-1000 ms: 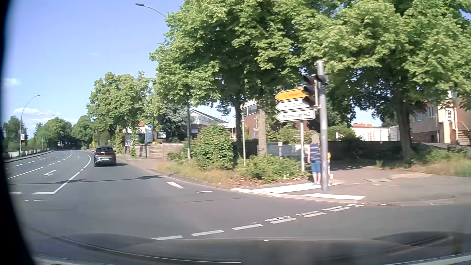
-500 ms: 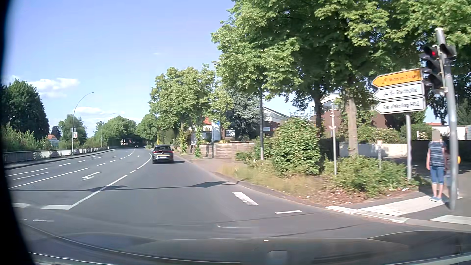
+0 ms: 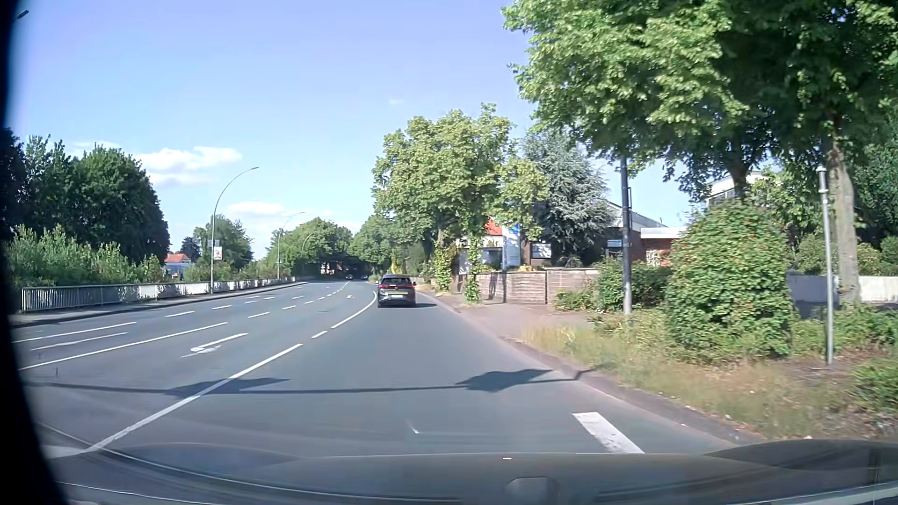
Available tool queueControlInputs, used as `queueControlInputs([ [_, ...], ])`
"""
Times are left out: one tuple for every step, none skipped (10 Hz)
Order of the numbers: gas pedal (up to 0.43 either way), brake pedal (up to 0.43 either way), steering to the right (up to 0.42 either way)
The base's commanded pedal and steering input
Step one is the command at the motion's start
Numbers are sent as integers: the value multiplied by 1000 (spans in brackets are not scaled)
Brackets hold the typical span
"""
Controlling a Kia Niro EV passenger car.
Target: Follow the waypoints while adhering to traffic rules and regulations
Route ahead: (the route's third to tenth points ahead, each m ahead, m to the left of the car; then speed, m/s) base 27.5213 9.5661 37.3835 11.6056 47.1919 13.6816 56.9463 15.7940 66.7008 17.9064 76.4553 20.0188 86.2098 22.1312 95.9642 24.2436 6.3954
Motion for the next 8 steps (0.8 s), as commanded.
queueControlInputs([
  [220,6,-126],
  [220,6,-101],
  [228,6,-76],
  [268,6,-63],
  [299,6,-53],
  [299,6,-49],
  [299,6,-42],
  [299,6,-34],
])
